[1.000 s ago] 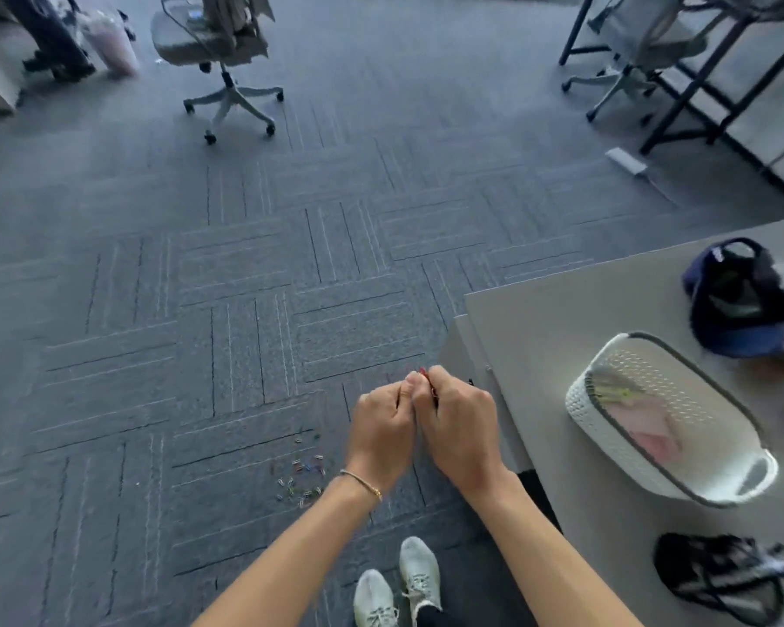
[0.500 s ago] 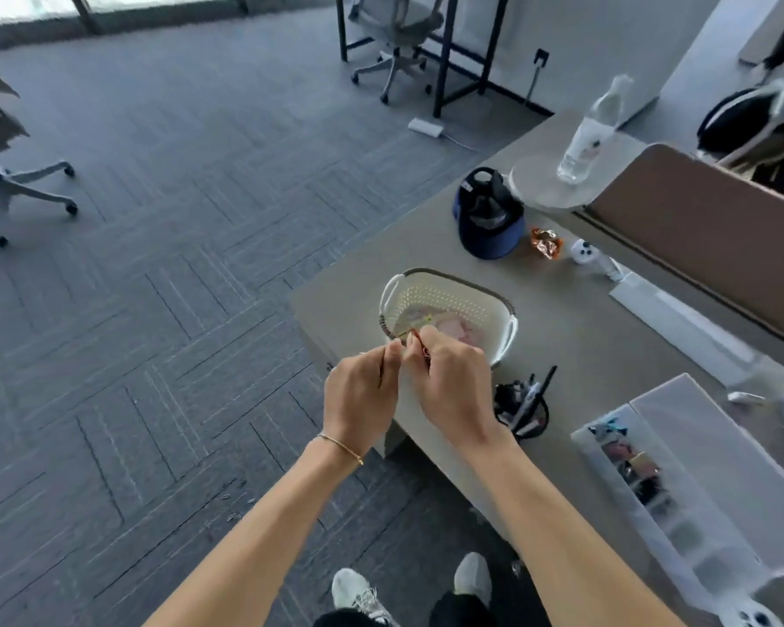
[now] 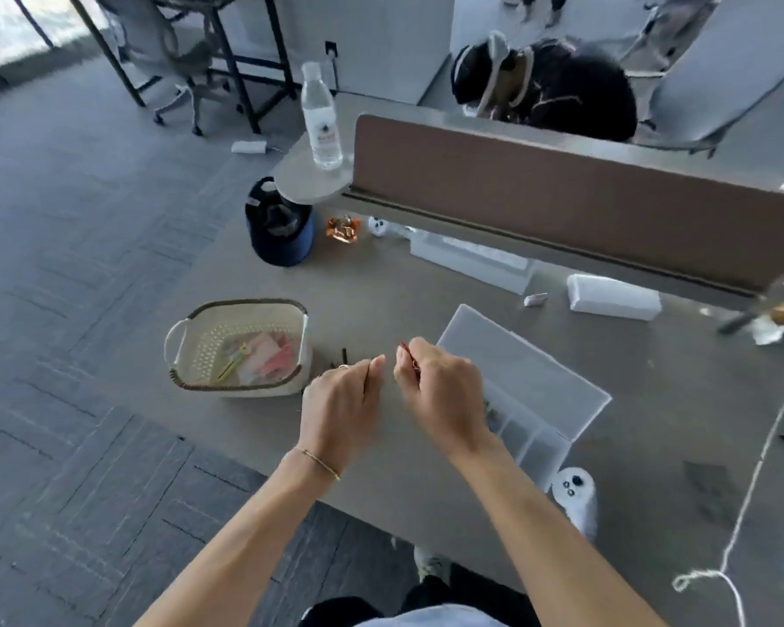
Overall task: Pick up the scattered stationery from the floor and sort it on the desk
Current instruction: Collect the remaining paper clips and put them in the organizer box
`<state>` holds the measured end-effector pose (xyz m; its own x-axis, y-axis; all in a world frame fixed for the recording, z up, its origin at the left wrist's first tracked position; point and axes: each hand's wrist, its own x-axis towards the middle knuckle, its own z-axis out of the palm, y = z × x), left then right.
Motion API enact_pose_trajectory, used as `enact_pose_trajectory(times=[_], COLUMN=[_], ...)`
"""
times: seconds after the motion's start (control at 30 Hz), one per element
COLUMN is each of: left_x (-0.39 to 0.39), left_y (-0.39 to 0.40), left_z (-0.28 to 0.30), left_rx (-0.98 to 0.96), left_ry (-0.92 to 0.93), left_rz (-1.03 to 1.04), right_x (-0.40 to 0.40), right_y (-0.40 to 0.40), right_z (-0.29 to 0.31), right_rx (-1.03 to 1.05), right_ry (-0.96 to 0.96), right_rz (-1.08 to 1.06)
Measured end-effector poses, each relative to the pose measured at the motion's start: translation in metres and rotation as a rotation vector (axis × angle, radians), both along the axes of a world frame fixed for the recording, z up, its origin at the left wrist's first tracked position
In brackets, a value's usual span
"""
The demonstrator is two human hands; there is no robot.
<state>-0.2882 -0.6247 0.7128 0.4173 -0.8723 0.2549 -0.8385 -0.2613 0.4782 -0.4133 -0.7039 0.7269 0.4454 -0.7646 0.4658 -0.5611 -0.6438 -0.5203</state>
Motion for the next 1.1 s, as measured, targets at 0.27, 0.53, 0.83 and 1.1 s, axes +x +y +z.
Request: enact_pose_trajectory(times=[0.27, 0.53, 0.83, 1.1], left_x=[-0.104, -0.168, -0.200, -0.224], left_y=[-0.066, -0.119, -0.127, -0.128], left_z=[-0.014, -0.055, -0.095, -0.112], left_rx=[0.182, 0.853, 0.963, 0.850], left_ry=[0.174, 1.303, 1.491, 1.513], left_rz=[-0.188, 0.155, 0.436, 0.438], right_x=[-0.115, -0.184, -0.220, -0.215], right_y=[-0.031, -0.028, -0.015, -0.012], right_z=[-0.042, -0.083, -0.122, -0.148], right_rx=[0.093, 0.311, 0.527, 0.789], right_ry=[0.032, -0.001, -0.063, -0.163], right_rz=[-0.187, -0.463, -0.631, -0.730])
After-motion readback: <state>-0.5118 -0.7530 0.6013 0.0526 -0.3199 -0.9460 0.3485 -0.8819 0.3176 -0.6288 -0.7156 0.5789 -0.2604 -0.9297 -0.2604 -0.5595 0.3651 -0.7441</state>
